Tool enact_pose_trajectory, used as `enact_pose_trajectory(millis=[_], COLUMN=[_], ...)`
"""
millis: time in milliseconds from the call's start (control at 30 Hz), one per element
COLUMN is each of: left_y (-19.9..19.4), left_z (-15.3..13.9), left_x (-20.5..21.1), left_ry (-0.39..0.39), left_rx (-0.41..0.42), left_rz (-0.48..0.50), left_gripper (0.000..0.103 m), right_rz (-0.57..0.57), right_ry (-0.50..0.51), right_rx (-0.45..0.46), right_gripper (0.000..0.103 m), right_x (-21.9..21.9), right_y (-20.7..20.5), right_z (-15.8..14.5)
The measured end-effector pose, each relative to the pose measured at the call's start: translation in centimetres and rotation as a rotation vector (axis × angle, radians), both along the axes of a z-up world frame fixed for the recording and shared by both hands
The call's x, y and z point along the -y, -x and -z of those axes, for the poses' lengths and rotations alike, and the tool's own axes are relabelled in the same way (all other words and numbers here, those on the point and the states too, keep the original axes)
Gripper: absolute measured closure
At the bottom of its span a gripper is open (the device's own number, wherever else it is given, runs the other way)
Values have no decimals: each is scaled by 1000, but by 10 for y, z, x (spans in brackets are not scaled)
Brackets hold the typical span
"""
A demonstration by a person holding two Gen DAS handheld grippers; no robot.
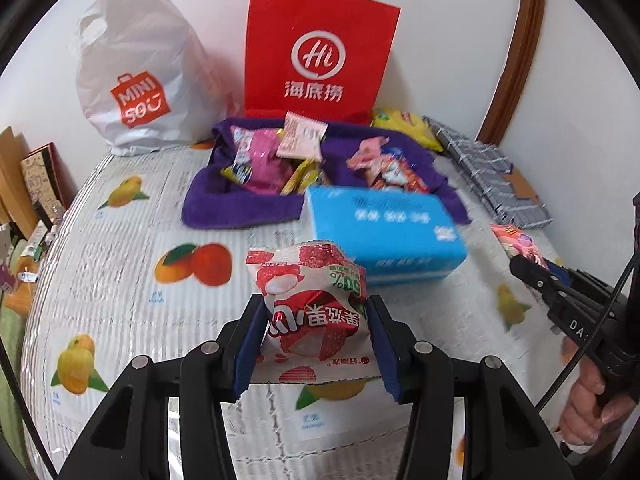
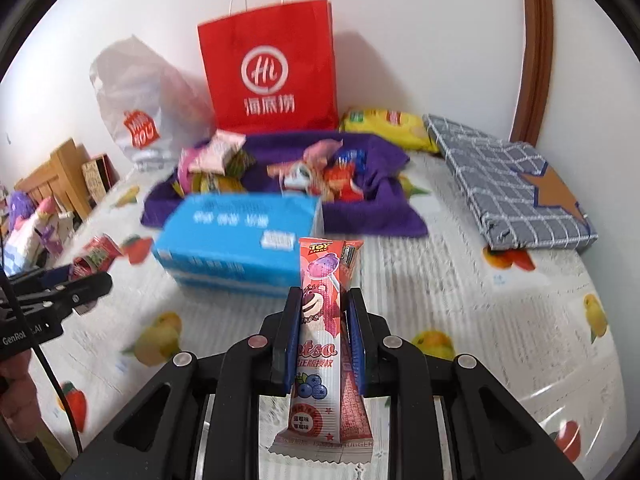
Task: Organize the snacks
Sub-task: 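Carry the lollipop packet and red-white candy bag with both tools over the towel, then lower both snacks onto the towel and open both tools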
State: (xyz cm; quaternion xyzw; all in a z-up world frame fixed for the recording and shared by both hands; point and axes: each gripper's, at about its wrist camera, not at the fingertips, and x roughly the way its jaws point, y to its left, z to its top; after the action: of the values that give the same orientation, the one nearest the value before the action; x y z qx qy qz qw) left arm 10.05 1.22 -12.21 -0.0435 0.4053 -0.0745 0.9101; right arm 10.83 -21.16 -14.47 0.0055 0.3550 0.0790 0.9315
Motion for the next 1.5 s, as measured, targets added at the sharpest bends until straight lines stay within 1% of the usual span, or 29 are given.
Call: enact_pose_trajectory(millis=[167,300,400,667,867,967,1100,1167,1300,1400,1500], left_y=[-17,-37,-56,-110,-152,-175,-196,-208,-214,-217,-218], left_z=[-30,-51,-63,-89,-102,-101,-87,-78,-67,-64,-62], left_x=[3,2,-1,-10,-13,-12,-13,-14,-22,-29,-32], left_ry=[1,13,27,28,52,48,35,29,31,45,50], left_rx=[38,52,57,81,94,96,88,49,23,15,10], left_rz=[6,6,3,-31,-41,-58,-94,-99,-105,-119,-120], left_gripper=[55,55,55,55,55,55,55,55,55,55,55], right_rz=[-13,-14,-27,-43,-57,-58,-64,-61,-55,-37,-32], right_ry=[0,-8,-16,-24,-34,-49,-51,-23,-25,-15,-27], right_rx=[66,69,89,113,123,122,91,61,28,14,-2], right_gripper=[81,81,81,81,81,81,81,81,81,81,81], right_x=[-4,-9,-14,-27,-38,-40,-39,-40,-33,-26,-20], right_y=[-15,-37,-58,-117,-161,-178,-200,-210,-220,-226,-231], right_z=[-36,-55,-70,-94,-104,-103,-86,-77,-63,-57,-51])
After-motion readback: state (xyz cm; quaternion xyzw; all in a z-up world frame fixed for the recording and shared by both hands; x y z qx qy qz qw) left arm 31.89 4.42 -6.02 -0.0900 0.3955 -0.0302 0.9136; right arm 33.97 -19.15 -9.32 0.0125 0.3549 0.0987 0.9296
